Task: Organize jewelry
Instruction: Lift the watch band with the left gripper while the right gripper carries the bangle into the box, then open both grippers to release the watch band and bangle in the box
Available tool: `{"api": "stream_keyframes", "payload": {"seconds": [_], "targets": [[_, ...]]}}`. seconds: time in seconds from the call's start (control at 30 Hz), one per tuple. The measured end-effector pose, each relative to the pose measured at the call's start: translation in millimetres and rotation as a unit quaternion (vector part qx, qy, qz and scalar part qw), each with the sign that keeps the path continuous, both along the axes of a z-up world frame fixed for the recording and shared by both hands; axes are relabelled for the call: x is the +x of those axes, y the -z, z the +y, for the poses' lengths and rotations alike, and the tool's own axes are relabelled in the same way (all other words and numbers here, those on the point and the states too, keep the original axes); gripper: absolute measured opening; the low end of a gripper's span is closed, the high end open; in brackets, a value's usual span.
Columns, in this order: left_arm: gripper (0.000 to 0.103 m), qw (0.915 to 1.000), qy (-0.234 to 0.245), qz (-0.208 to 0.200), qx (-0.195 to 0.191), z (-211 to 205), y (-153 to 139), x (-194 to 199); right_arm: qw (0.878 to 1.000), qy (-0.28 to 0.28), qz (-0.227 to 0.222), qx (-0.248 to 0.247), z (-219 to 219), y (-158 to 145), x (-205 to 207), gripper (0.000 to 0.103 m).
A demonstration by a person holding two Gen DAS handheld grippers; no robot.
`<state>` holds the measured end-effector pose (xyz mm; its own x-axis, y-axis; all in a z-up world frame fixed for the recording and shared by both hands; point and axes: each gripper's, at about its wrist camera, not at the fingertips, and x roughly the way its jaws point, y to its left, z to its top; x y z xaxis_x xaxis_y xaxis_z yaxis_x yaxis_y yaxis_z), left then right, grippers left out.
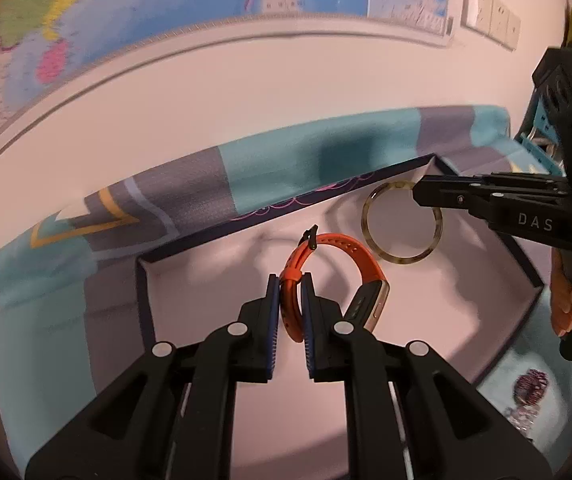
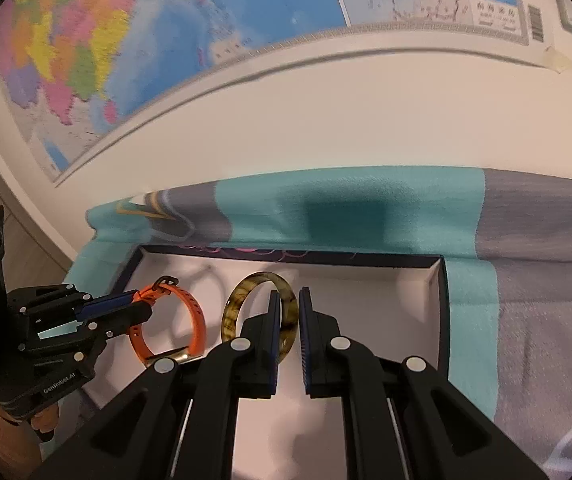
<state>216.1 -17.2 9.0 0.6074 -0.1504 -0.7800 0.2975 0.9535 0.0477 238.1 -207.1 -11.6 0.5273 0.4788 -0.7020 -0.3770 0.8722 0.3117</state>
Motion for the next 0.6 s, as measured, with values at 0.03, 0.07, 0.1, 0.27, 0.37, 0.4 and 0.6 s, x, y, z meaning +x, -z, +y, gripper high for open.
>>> {"api": "stream_keyframes", "payload": {"seconds": [0.03,0.07,0.1,0.27,0.37,0.4,0.6], "targets": [[0.011,1.0,-0.001,0.003,0.005,0,3,5,1.0,0.001,0.004,-0.001,2,2,4,0.008],[0.011,0.9999,0.0,0.007,0.009,-2,6,11,1.0,0.002,0.007,-0.004,3,4,6,0.008],[0.011,0.9999,-0.001,0.009,0.014,-3,8,14,1.0,0.005,0.009,-0.008,5,5,9,0.008],[0.01,0.9994,-0.001,0.017,0.03,-7,16,30,0.999,0.018,0.019,-0.019,8,10,19,0.008],[0.01,0.999,-0.007,0.024,0.036,-9,20,38,0.999,0.019,0.026,-0.026,10,13,24,0.007],[0.01,0.9989,-0.011,0.026,0.037,-9,21,39,0.999,0.021,0.025,-0.031,12,13,24,0.007],[0.018,0.9986,-0.033,0.028,0.03,-6,23,44,0.999,0.031,0.017,-0.033,9,10,21,0.015]]}}
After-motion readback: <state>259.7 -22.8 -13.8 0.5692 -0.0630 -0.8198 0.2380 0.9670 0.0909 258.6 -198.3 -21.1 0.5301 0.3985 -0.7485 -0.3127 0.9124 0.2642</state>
